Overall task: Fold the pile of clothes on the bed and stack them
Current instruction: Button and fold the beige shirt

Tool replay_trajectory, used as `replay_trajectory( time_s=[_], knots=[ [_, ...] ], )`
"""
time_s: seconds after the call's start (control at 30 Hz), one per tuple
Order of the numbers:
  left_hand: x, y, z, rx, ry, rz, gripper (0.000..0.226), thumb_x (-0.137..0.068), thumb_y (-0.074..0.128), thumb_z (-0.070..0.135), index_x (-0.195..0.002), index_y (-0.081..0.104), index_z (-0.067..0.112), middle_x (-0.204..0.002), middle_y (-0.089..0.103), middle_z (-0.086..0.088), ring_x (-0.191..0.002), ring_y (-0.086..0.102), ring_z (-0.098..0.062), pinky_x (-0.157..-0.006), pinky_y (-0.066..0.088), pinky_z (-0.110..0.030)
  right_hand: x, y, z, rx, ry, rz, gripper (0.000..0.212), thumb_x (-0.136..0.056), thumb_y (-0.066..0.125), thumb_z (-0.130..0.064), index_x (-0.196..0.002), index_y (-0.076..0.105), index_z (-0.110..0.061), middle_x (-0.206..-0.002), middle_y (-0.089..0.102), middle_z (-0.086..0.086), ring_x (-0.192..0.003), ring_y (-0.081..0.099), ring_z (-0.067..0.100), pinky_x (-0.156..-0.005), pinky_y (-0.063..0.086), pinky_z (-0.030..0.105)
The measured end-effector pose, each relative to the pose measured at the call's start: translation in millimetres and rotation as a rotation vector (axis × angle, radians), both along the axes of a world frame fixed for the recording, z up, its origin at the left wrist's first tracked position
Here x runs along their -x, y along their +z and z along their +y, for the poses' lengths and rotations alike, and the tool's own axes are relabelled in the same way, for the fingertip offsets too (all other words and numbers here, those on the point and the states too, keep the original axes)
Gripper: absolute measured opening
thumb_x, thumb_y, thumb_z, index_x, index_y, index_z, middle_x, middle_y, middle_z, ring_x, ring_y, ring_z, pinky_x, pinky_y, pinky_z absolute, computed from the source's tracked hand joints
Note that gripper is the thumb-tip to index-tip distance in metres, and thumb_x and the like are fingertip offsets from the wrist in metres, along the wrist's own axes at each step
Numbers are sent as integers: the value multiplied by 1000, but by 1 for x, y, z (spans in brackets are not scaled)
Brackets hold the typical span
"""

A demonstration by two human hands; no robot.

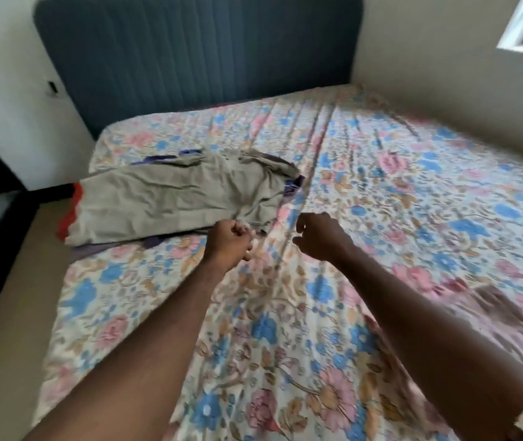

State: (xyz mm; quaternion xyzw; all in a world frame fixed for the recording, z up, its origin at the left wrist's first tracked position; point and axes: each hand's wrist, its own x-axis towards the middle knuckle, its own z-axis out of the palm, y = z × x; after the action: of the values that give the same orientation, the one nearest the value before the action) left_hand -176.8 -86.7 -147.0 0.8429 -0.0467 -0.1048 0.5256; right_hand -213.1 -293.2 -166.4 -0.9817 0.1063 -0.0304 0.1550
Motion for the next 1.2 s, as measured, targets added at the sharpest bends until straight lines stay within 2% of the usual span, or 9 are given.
replay_trajectory(
  time_s=[0.23, 0.37, 0.47, 0.63, 0.73, 0.87, 0.97, 1.07, 1.2],
  knots=[
    [-74, -5, 60, -61, 165, -52, 21, -93, 70, 16, -78, 58, 7, -72, 73, -11, -47, 65, -16, -34, 38, -17, -98, -5, 51, -170, -74, -52, 30, -91, 68, -32, -112, 65, -12, -114, 70, 15, -110, 65, 36, -86, 52, 37],
    [-85, -17, 72, -58, 146, -6, 20, -94, 70, 15, -80, 59, 7, -75, 73, -11, -50, 66, -16, -34, 37, -17, -134, -15, 68, -416, -271, -90, 53, -92, 67, -50, -122, 60, -7, -121, 67, 16, -116, 62, 36, -94, 50, 40],
    [-85, -26, 74, -43, 109, 32, 19, -94, 69, 12, -80, 58, 6, -72, 71, -10, -50, 64, -17, -35, 37, -17, -142, -22, 81, -428, -344, -11, 67, -91, 68, -54, -133, 50, -5, -127, 61, 13, -116, 60, 34, -96, 48, 40],
    [-85, -30, 75, -21, 12, 74, 14, -96, 67, 11, -89, 60, 0, -78, 70, -11, -52, 63, -14, -39, 42, -16, -146, -29, 88, -494, -394, -173, 10, -97, 65, -17, -97, 69, -8, -97, 70, 5, -77, 59, 17, -70, 51, 26],
    [-84, -32, 78, -53, -13, 77, 13, -96, 66, 14, -88, 59, 7, -83, 72, -8, -56, 65, -14, -38, 38, -15, -130, -29, 90, -889, -364, -412, 10, -100, 60, -17, -103, 68, -11, -102, 67, 4, -91, 65, 24, -79, 59, 39],
    [-79, -41, 76, -84, -44, 135, 10, -99, 62, 21, -99, 61, 11, -96, 71, -4, -70, 71, -13, -51, 53, -24, -95, -25, 87, -1111, -257, -385, 11, -106, 53, -24, -96, 54, -19, -105, 61, 17, -87, 64, 38, -67, 58, 50],
    [-70, -51, 70, 204, 21, 352, 38, -101, 53, 46, -114, 63, 12, -104, 73, -13, -90, 74, -27, -76, 62, -44, -61, -12, 98, -1268, -126, -354, 12, -107, 51, -18, -101, 53, -8, -102, 62, 23, -73, 65, 34, -53, 56, 41],
    [-62, -53, 71, 498, 80, 615, 72, -83, 59, 75, -122, 60, 14, -109, 73, -20, -101, 71, -38, -83, 60, -54, -18, -12, 110, -1156, 125, -180, 19, -101, 63, -16, -103, 57, 3, -98, 70, 25, -77, 72, 40, -62, 62, 45],
    [-62, -70, 90, 748, 318, 644, 88, -58, 86, 69, -124, 54, 19, -118, 67, -21, -105, 67, -41, -91, 55, -59, 40, -15, 98, -917, 178, -102, 34, -80, 81, -32, -77, 59, -7, -66, 66, 4, -56, 64, 22, -49, 53, 32]
  ],
)
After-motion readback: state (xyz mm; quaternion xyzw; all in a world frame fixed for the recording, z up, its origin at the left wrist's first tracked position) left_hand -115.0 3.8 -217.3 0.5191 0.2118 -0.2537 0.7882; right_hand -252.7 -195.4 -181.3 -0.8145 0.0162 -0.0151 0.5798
